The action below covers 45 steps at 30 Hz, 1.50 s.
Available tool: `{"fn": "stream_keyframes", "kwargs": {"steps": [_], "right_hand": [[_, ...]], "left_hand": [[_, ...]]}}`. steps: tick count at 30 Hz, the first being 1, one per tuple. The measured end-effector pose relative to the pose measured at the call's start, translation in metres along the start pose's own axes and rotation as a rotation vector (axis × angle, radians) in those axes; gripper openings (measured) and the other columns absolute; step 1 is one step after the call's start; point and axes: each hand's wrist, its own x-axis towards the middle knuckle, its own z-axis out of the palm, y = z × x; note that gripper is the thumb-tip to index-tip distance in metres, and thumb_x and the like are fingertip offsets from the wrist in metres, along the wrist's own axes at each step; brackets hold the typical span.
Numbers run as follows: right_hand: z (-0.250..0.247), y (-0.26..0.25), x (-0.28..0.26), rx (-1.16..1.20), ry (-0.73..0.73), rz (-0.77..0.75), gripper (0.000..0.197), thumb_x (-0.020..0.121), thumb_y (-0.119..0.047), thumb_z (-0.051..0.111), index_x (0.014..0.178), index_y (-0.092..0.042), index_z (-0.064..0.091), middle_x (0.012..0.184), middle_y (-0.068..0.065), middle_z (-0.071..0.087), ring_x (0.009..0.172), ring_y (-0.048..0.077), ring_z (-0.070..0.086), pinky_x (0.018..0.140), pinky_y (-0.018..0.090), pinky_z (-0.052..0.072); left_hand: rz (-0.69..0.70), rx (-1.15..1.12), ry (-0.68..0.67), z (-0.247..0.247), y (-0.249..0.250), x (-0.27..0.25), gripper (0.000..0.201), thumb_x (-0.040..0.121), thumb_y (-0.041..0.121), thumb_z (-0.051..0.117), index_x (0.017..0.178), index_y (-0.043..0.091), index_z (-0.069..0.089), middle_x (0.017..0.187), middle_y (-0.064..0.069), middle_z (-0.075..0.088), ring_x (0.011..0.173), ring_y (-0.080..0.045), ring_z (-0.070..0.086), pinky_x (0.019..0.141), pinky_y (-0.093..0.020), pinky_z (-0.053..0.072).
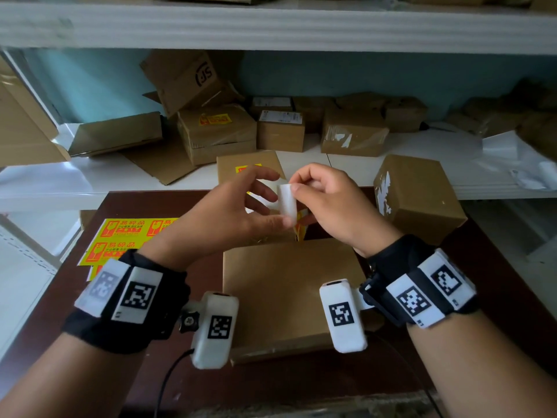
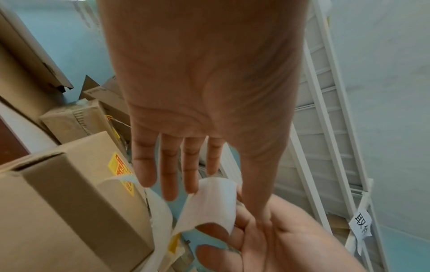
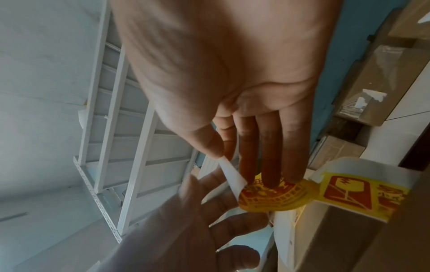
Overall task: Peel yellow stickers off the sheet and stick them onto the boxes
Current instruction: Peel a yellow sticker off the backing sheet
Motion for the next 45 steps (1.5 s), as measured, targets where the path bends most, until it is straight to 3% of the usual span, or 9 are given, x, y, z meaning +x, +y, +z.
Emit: {"fn": "stream_keyframes", "kwargs": {"steps": [3, 6, 10, 14, 19, 24, 32, 39, 45], "right_hand": [[0.001, -0.002, -0.002, 0.018, -0.011, -0.002, 0.016, 0.102, -0.026, 0.053, 0.107, -0.018, 0.066, 0.099, -0.003, 0.071, 0.098, 0.012, 0.066, 0.091, 0.047, 0.057], [0.003, -0.002, -0.002, 0.029, -0.046, -0.039, 0.024, 0.104, -0.033, 0.051, 0.106, -0.019, 0.070, 0.101, -0.002, 0.072, 0.100, 0.014, 0.067, 0.091, 0.051, 0.057], [0.004, -0.003, -0.005, 0.043, -0.160, -0.061, 0.026, 0.104, -0.041, 0.046, 0.106, -0.033, 0.071, 0.106, -0.007, 0.072, 0.105, 0.009, 0.066, 0.096, 0.046, 0.055], [-0.001, -0.003, -0.006, 0.014, -0.199, -0.062, 0.061, 0.090, -0.061, 0.042, 0.114, -0.011, 0.069, 0.109, 0.010, 0.072, 0.102, 0.021, 0.067, 0.089, 0.048, 0.056], [-0.004, 0.011, 0.003, 0.002, -0.046, -0.037, 0.009, 0.092, -0.031, 0.071, 0.095, -0.025, 0.065, 0.089, 0.000, 0.068, 0.076, 0.009, 0.064, 0.071, 0.035, 0.056], [0.000, 0.015, 0.004, -0.037, -0.103, 0.009, 0.022, 0.087, -0.031, 0.076, 0.106, -0.029, 0.064, 0.085, -0.001, 0.071, 0.078, 0.014, 0.067, 0.072, 0.041, 0.057], [0.000, 0.018, 0.006, -0.062, -0.071, -0.045, 0.002, 0.090, -0.025, 0.074, 0.089, -0.025, 0.072, 0.082, 0.001, 0.070, 0.064, 0.002, 0.059, 0.061, 0.026, 0.045], [0.000, 0.021, 0.008, -0.114, -0.070, -0.027, 0.006, 0.090, -0.026, 0.073, 0.086, -0.022, 0.071, 0.082, -0.001, 0.069, 0.065, 0.007, 0.056, 0.062, 0.030, 0.047], [-0.006, 0.022, 0.007, -0.155, -0.116, 0.022, 0.006, 0.092, -0.024, 0.069, 0.087, -0.020, 0.071, 0.082, -0.002, 0.066, 0.070, 0.008, 0.057, 0.066, 0.030, 0.048]], "left_hand": [[-0.026, 0.020, 0.063, 0.001, -0.002, 0.003, 0.079, 0.060, 0.056, 0.076, 0.130, 0.035, 0.048, 0.109, 0.012, 0.061, 0.095, -0.006, 0.067, 0.072, -0.027, 0.061], [-0.021, -0.001, 0.140, 0.002, -0.005, 0.005, 0.057, 0.077, 0.038, 0.080, 0.127, 0.031, 0.052, 0.106, 0.010, 0.063, 0.088, -0.006, 0.068, 0.064, -0.024, 0.060], [-0.007, -0.010, 0.166, -0.002, -0.006, 0.006, 0.040, 0.090, 0.027, 0.070, 0.126, 0.027, 0.055, 0.103, 0.011, 0.066, 0.086, -0.005, 0.068, 0.064, -0.021, 0.056], [0.003, -0.068, 0.231, -0.008, -0.010, 0.007, 0.022, 0.097, 0.020, 0.060, 0.117, 0.029, 0.058, 0.099, 0.004, 0.070, 0.085, -0.013, 0.070, 0.070, -0.034, 0.058], [-0.061, -0.281, 0.286, -0.014, -0.010, 0.007, 0.017, 0.100, 0.011, 0.052, 0.110, 0.020, 0.063, 0.091, 0.005, 0.073, 0.082, -0.010, 0.071, 0.074, -0.037, 0.058], [-0.080, -0.439, 0.256, -0.016, -0.006, 0.005, 0.021, 0.100, 0.007, 0.046, 0.103, 0.017, 0.064, 0.091, -0.003, 0.072, 0.084, -0.020, 0.070, 0.078, -0.043, 0.057], [-0.063, -0.535, 0.225, -0.016, -0.005, 0.005, 0.021, 0.099, 0.006, 0.045, 0.105, 0.012, 0.064, 0.090, -0.007, 0.069, 0.086, -0.024, 0.069, 0.078, -0.043, 0.055], [-0.088, -0.626, 0.274, -0.018, -0.009, 0.009, 0.022, 0.097, 0.005, 0.046, 0.113, 0.006, 0.062, 0.097, -0.013, 0.067, 0.088, -0.027, 0.069, 0.071, -0.036, 0.058], [-0.082, -0.776, 0.346, -0.022, -0.013, 0.010, 0.020, 0.098, 0.006, 0.043, 0.100, 0.012, 0.062, 0.094, -0.009, 0.070, 0.090, -0.028, 0.072, 0.070, -0.035, 0.058]]}}
